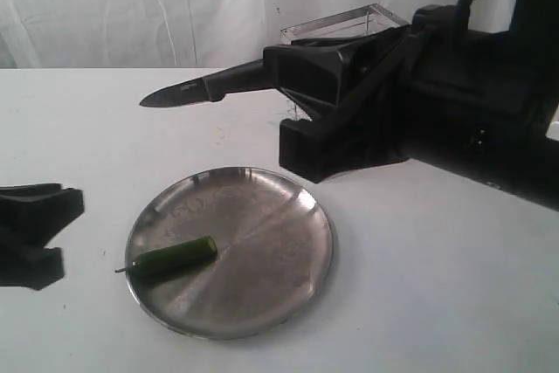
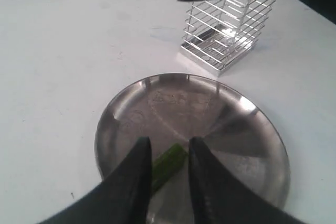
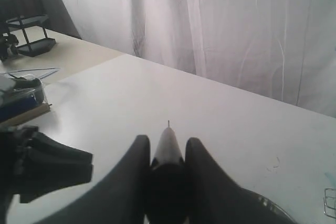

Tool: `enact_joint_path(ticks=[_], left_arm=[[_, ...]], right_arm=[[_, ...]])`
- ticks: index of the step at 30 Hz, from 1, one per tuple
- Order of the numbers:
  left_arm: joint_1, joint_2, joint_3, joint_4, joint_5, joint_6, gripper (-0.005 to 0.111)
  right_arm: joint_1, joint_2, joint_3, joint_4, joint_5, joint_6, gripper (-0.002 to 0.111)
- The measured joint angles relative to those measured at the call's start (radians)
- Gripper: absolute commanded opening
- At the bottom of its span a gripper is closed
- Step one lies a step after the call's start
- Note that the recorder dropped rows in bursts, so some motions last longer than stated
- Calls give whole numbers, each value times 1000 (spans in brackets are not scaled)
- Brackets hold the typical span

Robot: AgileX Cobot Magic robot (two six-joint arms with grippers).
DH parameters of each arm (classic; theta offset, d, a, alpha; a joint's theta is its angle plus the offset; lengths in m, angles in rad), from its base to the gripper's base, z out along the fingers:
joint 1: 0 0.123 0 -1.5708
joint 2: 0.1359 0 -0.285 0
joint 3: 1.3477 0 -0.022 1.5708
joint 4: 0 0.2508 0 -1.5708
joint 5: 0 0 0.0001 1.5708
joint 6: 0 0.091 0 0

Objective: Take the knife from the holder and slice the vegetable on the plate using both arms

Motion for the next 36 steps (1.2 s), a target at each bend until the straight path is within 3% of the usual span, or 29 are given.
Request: enact_joint_path(ticks=[3,7,15,28,36], left_arm=[[-78,234,-2,148,-255,-167,1],[-102,398,-3,227,-457,-254,0],[-104,518,-5,244,-663,-282,0],[-104,523,-154,245,-547,-238,0],[-104,523,-177,245,-474,-189,0]], right_arm=[[0,0,0,0,-1,0,17],[0,0,0,0,-9,0,17],[0,21,-1,0,-25,0,17],[0,114,-1,0,13,7,17],[0,119,-1,0,106,7,17]])
